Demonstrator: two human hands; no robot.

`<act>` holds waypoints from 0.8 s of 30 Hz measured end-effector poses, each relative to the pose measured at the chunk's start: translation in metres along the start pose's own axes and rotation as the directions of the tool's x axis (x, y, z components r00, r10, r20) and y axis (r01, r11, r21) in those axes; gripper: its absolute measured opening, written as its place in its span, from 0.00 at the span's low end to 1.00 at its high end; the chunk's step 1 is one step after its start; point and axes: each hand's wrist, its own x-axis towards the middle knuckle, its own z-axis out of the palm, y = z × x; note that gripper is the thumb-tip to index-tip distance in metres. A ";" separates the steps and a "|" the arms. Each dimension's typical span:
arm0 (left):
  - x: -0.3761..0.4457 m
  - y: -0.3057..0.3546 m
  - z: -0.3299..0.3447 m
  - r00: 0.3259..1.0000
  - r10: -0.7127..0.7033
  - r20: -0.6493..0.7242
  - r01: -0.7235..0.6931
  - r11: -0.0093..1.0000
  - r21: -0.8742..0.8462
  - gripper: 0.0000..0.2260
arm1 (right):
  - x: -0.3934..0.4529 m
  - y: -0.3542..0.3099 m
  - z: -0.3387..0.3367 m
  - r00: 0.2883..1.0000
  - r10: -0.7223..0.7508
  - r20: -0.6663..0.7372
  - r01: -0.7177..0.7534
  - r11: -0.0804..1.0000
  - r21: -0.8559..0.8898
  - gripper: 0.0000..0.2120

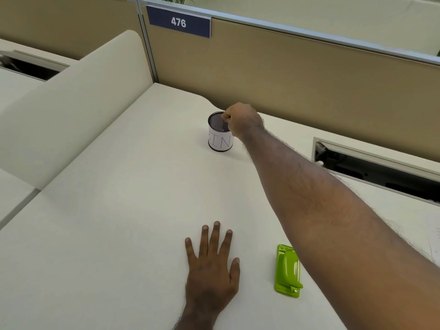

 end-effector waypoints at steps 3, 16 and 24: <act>0.000 0.000 0.000 1.000 0.002 -0.018 -0.002 1.000 -0.013 0.28 | -0.004 0.003 -0.004 0.999 -0.010 -0.032 0.010 1.000 -0.003 0.16; -0.002 0.000 -0.009 0.998 -0.027 0.065 0.028 0.999 -0.024 0.28 | -0.104 0.053 -0.062 0.993 -0.029 -0.114 0.031 0.999 0.021 0.14; 0.000 0.006 -0.033 0.969 -0.043 0.242 0.041 0.999 0.011 0.27 | -0.255 0.115 -0.061 0.999 0.039 -0.014 -0.040 0.998 -0.047 0.16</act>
